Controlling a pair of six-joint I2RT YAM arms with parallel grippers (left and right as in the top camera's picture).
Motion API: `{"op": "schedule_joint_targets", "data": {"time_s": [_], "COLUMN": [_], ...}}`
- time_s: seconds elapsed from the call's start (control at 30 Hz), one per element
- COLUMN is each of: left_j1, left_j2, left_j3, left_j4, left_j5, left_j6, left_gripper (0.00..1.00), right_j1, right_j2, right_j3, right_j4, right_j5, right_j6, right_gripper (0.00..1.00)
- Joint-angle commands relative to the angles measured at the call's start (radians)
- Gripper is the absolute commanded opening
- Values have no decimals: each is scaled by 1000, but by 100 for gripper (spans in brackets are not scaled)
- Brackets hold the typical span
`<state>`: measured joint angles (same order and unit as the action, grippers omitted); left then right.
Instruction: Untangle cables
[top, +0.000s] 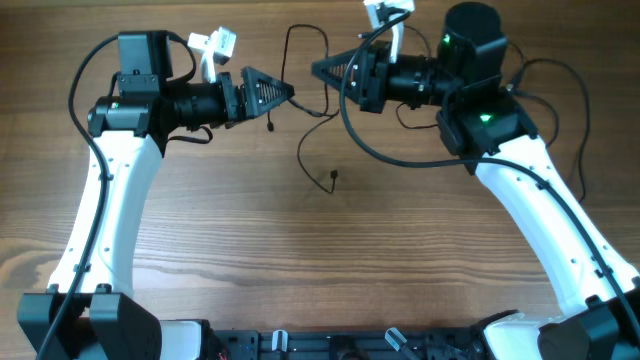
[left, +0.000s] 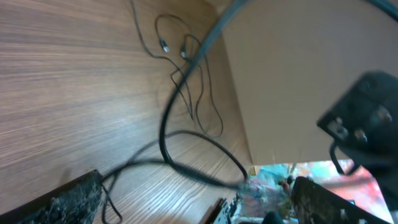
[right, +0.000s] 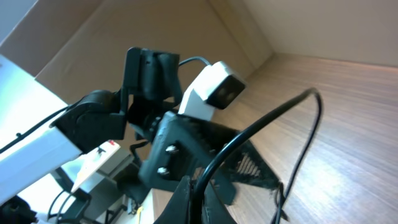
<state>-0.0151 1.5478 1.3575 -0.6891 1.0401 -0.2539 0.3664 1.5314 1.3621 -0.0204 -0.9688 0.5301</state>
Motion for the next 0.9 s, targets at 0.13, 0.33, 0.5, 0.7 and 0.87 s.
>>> {"op": "schedule_joint_targets", "data": {"time_s": [0.13,0.33,0.5,0.7,0.87], "left_j1": [-3,-3,14,60,60], "left_j2": [7,15,43,52,52], "left_j3": [-3,-3,-4,-4,-4], "left_j4": [21,-97,-272,-275,-277], "left_j5": [-375,-770,-1136,-1135,-882], "left_j6": [-99,-95,-95,-95,-11], "left_gripper": [100,94,95,99,100], "right_j1": [40,10,-54,-54,-54], "right_j2": [5,5,5,5,5], "right_j3": [-1,-1,-1,-1,-1], "right_j4": [85,87,71,71,71], "right_j5": [-114,-101,-101,-101,-92], "right_j6": [32,43,45,45,45], "right_gripper": [4,5,4,4,4]}}
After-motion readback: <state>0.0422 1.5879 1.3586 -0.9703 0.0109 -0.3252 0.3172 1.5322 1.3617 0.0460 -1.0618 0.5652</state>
